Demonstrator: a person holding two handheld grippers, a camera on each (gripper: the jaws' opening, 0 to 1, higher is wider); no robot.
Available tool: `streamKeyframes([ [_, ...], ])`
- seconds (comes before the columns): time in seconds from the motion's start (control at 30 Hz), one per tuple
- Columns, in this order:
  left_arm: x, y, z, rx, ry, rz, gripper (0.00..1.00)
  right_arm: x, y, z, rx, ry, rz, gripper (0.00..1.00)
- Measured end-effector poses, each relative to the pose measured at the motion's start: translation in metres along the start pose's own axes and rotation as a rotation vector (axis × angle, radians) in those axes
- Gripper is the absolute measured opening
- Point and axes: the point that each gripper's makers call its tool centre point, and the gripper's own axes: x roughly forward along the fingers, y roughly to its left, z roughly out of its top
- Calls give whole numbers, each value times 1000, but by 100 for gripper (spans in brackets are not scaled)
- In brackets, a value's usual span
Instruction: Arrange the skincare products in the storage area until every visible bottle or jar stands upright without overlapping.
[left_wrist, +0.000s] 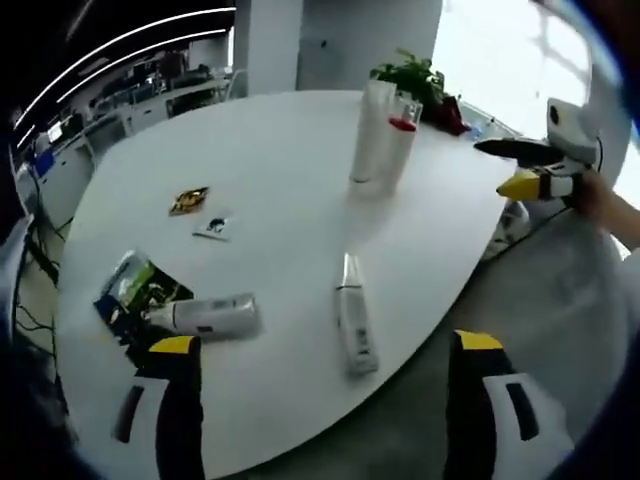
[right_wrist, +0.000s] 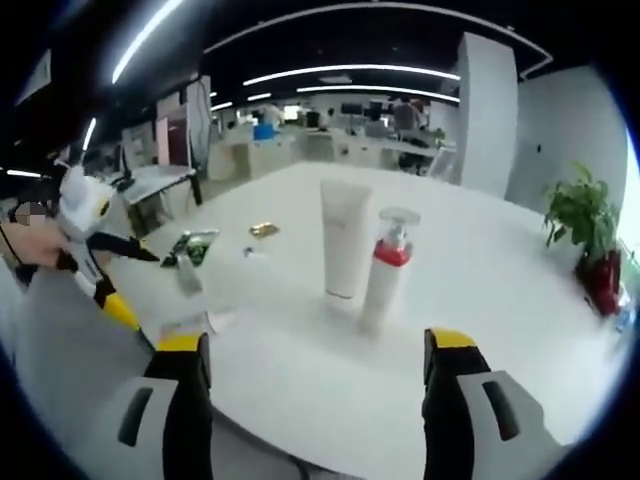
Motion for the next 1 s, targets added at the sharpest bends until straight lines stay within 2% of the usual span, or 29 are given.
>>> streamKeyframes([
  [0.07,5,-11,-3,-7,38,-8,89,0,1,0,-4,3,2,87],
  [0.13,13,-12,-6,-1,65,-9,89,1,4,-1,-9,10,13,86],
  [0.27,26,-17,-12,48,126,-10,84,2,7,-3,-27,22,26,86],
  [0.33,30,-23,-10,67,139,-10,81,3,9,-4,-29,28,37,86],
  [0.47,44,-21,-13,105,190,-8,72,3,12,-5,-32,37,53,85],
  [0.6,51,-18,-15,187,266,3,64,3,17,-6,-43,41,65,85],
  [0.83,62,-15,-19,222,308,8,55,4,22,-10,-73,70,85,83],
  [1.0,66,-16,-23,239,335,15,43,5,25,-12,-76,83,99,83],
])
